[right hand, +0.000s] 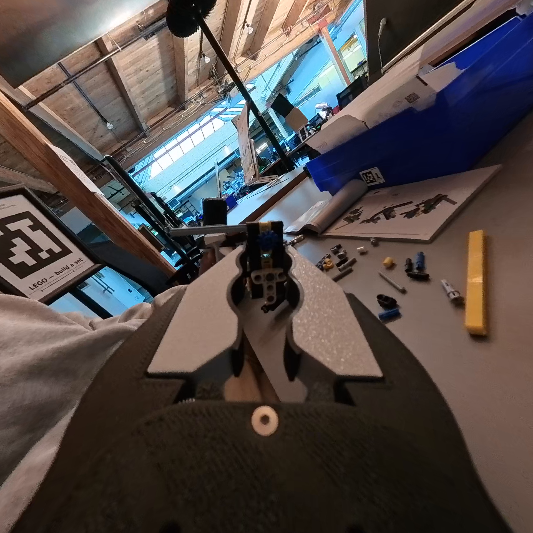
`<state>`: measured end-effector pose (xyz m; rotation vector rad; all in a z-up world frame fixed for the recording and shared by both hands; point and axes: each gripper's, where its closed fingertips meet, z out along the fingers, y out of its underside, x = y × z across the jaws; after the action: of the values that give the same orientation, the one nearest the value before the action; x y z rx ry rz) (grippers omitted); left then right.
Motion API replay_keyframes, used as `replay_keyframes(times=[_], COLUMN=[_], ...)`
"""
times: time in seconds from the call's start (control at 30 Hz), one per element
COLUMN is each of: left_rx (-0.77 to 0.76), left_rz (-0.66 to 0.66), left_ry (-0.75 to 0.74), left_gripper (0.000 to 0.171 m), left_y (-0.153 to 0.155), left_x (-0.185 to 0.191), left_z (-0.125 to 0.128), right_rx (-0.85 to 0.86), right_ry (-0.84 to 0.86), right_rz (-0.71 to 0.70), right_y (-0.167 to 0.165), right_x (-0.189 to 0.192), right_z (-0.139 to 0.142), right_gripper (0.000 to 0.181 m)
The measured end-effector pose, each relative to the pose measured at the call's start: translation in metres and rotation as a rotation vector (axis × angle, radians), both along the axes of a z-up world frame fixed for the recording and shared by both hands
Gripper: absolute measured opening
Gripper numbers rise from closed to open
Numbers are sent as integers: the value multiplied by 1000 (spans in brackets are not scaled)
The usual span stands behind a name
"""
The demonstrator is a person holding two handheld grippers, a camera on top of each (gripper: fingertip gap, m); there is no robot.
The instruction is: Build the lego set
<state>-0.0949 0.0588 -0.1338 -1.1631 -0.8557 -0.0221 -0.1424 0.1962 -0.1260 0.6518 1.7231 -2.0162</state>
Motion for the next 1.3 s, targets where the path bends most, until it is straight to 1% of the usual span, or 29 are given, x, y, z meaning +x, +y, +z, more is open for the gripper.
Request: replay_keyframes(times=[0.3,0.47,0.53,0.57,0.6,0.63,0.73,0.77,0.8,0.87,0.97,1.03,1.17,1.27,1.3], left_rx=[-7,-21,-57,-103,-182,-292,-690,-787,-851,-937,-1133,-1229,-1304,-1391,-1413], left_rz=[29,24,24,18,9,-7,-33,-19,-2,-13,-95,-147,-263,-321,-340], left_ry=[34,82,119,142,161,180,269,308,349,404,431,469,539,619,635], left_gripper=[43,43,42,41,40,39,40,42,46,49,52,52,46,40,36], left_y=[-2,0,3,8,14,22,39,40,42,45,45,47,59,61,60], left_x=[3,12,17,20,22,25,31,29,27,25,22,21,22,19,17], left_z=[3,8,9,9,5,-1,-25,-28,-28,-29,-47,-55,-63,-70,-72], right_rx=[2,5,3,1,-1,0,2,5,10,22,31,30,22,24,26], right_ry=[-14,-22,-18,-14,-11,-9,-25,-34,-41,-48,-60,-72,-100,-121,-127], right_rz=[39,71,69,66,60,54,51,55,58,59,59,59,50,45,45], right_y=[-11,-17,-17,-16,-15,-15,-14,-14,-14,-14,-14,-12,-9,-7,-7], right_x=[-3,-2,-1,-1,-1,-2,-4,-4,-4,-4,-4,-4,-6,-7,-8], right_z=[-3,-3,-2,-1,0,0,-3,-4,-6,-8,-11,-11,-12,-14,-15], right_gripper=[22,22,22,22,21,22,22,22,22,22,22,22,22,21,21])
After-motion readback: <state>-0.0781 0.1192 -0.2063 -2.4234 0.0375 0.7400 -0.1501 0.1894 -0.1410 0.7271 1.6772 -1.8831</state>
